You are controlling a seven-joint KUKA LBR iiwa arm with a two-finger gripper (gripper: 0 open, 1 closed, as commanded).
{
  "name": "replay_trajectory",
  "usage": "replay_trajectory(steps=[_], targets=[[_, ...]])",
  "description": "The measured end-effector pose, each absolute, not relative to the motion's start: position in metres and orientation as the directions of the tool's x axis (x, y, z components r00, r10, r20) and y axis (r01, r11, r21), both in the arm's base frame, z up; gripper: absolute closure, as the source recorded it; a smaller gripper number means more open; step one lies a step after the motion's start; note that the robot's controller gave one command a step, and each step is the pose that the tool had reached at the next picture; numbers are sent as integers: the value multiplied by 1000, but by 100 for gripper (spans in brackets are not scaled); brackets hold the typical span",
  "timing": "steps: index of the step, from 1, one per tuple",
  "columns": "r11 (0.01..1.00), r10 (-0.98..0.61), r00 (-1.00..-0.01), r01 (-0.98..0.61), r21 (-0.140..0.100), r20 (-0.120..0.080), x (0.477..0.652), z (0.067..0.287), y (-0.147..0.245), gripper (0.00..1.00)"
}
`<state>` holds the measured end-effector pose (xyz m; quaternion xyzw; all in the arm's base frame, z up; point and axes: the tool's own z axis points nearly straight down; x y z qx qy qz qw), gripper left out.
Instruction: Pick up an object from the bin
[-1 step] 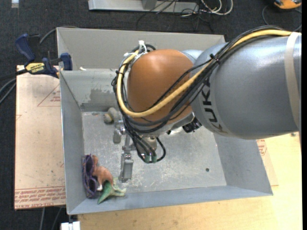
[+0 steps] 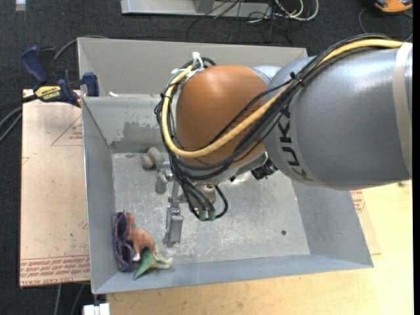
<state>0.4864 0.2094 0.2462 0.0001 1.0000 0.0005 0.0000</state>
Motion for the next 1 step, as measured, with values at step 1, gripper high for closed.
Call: replay_trajectory(steps=[1], targets=[[992,-129,-992,-129,1,6,487,158,229,0]])
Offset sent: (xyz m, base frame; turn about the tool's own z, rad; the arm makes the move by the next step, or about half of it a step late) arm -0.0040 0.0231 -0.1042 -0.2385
